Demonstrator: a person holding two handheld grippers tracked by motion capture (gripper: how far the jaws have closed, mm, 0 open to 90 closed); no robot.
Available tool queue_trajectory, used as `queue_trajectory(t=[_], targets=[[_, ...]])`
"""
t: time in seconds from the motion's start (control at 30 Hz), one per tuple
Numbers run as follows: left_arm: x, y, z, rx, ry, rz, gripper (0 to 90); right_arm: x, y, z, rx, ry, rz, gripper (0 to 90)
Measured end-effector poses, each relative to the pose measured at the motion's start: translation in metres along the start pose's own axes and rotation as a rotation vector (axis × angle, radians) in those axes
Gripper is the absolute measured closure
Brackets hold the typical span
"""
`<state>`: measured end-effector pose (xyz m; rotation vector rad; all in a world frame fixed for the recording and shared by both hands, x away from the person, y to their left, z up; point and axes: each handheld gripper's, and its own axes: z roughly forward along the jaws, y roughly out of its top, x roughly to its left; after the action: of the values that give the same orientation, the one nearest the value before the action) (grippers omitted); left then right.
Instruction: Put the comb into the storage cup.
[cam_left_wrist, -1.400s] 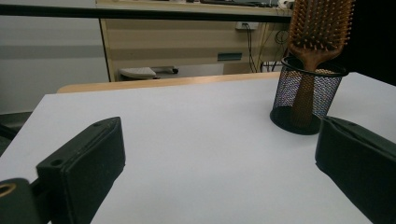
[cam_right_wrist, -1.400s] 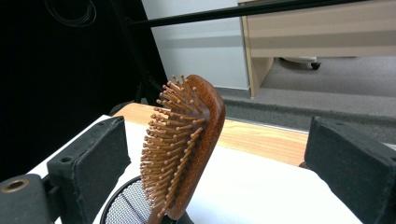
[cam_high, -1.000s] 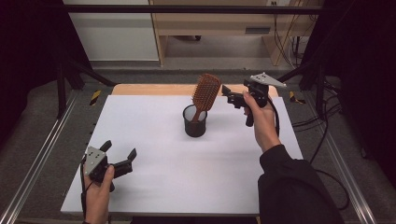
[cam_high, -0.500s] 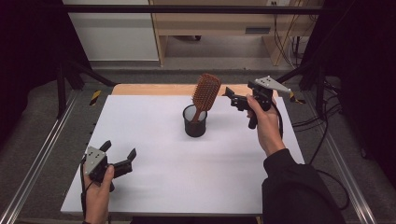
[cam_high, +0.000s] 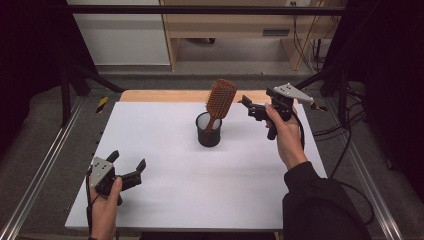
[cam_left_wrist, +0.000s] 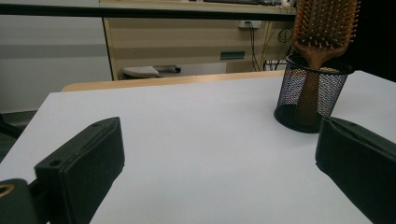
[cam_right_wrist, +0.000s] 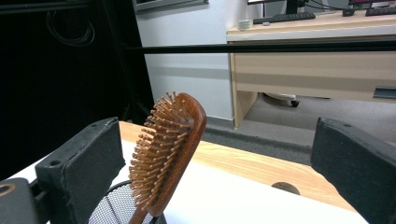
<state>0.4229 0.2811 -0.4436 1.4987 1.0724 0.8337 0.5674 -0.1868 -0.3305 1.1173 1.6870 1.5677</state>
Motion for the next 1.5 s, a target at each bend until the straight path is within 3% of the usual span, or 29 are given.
queue_trajectory(t=[0.63, 1.5], targets=[[0.002, 0.000, -0.002, -0.005, 0.004, -0.004, 1.5, -0.002, -0.011, -0.021, -0.001, -0.003, -0.008, 3.0], [0.005, 0.001, -0.004, -0.012, -0.002, -0.012, 1.8, -0.013, -0.035, -0.074, -0.004, -0.026, -0.047, 3.2]])
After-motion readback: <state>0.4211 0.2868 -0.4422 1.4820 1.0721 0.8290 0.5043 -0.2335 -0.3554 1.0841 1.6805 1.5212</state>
